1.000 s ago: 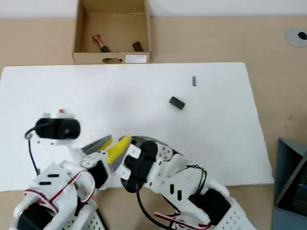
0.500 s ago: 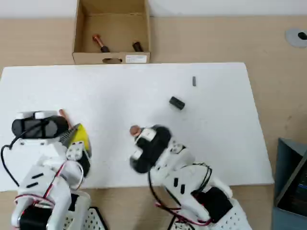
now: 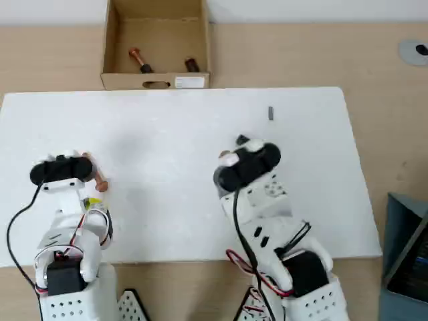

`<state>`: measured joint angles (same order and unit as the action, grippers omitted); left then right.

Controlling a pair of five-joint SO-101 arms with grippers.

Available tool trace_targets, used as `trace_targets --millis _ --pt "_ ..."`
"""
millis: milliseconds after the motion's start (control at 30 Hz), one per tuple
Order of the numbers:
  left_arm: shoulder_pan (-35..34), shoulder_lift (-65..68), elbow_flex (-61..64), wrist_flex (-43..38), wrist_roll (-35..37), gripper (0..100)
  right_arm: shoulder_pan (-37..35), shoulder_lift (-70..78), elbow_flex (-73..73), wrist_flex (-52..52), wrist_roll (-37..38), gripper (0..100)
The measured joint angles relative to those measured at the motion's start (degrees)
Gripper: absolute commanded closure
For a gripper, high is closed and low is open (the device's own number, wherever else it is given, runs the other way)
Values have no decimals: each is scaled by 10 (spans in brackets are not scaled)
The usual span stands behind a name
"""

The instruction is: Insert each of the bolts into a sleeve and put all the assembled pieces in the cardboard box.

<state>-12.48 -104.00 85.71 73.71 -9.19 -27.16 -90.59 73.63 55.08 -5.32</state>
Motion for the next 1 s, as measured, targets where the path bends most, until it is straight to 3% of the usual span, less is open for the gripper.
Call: trace_targets --millis 467,1000 --pt "0 0 55 -1 0 998 8 480 -416 0 -3 989" --pt "0 0 55 -1 0 998 40 1064 -945 -93 135 989"
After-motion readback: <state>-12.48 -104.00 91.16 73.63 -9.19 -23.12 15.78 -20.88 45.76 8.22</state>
